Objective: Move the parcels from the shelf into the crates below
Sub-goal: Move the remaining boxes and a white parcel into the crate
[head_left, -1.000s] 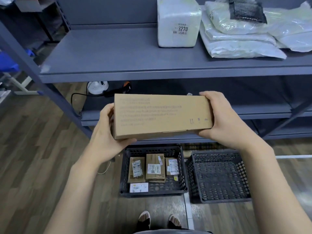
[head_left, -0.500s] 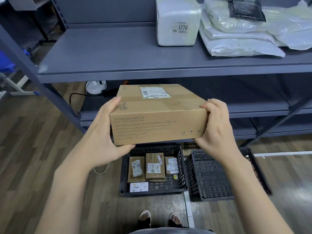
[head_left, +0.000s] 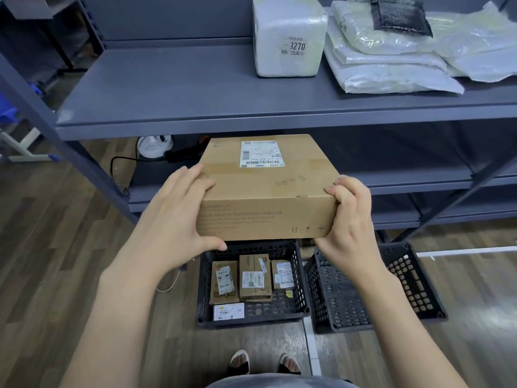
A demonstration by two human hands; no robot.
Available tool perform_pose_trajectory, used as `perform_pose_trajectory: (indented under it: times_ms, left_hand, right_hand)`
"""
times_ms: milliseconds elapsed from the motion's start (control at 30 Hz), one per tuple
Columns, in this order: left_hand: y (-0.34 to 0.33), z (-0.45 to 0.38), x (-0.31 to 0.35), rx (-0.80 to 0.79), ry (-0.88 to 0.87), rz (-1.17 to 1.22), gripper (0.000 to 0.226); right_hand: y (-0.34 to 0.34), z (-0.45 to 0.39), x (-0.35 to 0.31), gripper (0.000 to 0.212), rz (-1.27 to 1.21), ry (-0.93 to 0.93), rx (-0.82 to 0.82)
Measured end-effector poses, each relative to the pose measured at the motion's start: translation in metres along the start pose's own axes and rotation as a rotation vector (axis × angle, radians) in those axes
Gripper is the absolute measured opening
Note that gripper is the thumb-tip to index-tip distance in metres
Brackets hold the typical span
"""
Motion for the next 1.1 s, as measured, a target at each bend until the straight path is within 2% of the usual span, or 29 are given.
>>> perform_pose_trajectory:
  times_ms: [100, 200, 333, 500, 667, 800, 867, 933, 1033, 1100]
  left_hand:
    - [-0.003, -0.002, -0.003, -0.070, 0.080, -0.008, 0.119]
    - [-0.006, -0.006, -0.009, -0.122, 0.176, 0.129, 0.114]
    - [-0.004, -0.006, -0.018, -0.159, 0.150, 0.275, 0.113]
    - [-0.003, -0.009, -0.031, -0.196, 0.151, 0.312, 0.108]
    - [-0.017, -0.004, -0.032, -0.213, 0.129, 0.347, 0.100]
    - [-0.026, 0.002, -0.030, -0.202, 0.127, 0.343, 0.099]
    - [-0.027, 0.004, -0.028, -0.172, 0.113, 0.322, 0.095]
    - [-0.027, 0.007, -0.028, -0.144, 0.087, 0.326, 0.093]
    - [-0.029, 0.014, -0.032, -0.160, 0.071, 0.324, 0.092]
    - [-0.031, 0.017, -0.035, -0.181, 0.051, 0.327, 0.092]
  right_hand:
    - [0.000, -0.002, -0.002, 0.073, -0.008, 0.004, 0.016]
    - [-0.002, -0.003, -0.004, 0.072, -0.016, 0.010, 0.019]
    - [-0.004, 0.001, -0.008, 0.077, -0.008, 0.032, 0.010]
    - [-0.007, 0.008, -0.013, 0.075, -0.040, 0.023, -0.001]
    - [-0.006, 0.011, -0.002, 0.072, -0.111, -0.001, -0.160]
    - [0.000, 0.019, -0.001, 0.079, -0.203, -0.102, -0.328]
    - [0.007, 0.024, 0.000, 0.067, -0.308, -0.158, -0.309]
    - [0.016, 0.025, 0.012, 0.053, -0.415, -0.295, -0.221]
    - [0.026, 0.020, 0.042, 0.042, -0.231, -0.375, -0.152]
    - [0.022, 0.016, 0.065, 0.039, -0.060, -0.389, -0.229]
Point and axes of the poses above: each hand's wrist, its own z-axis away from the middle knuckle, its own y-axis out of the back of the hand, x = y × z, the point moved 5 cm from there along -z, towards the middle knuckle, and after that the axes turned 2 degrees about -x, right-handed, at the moved point
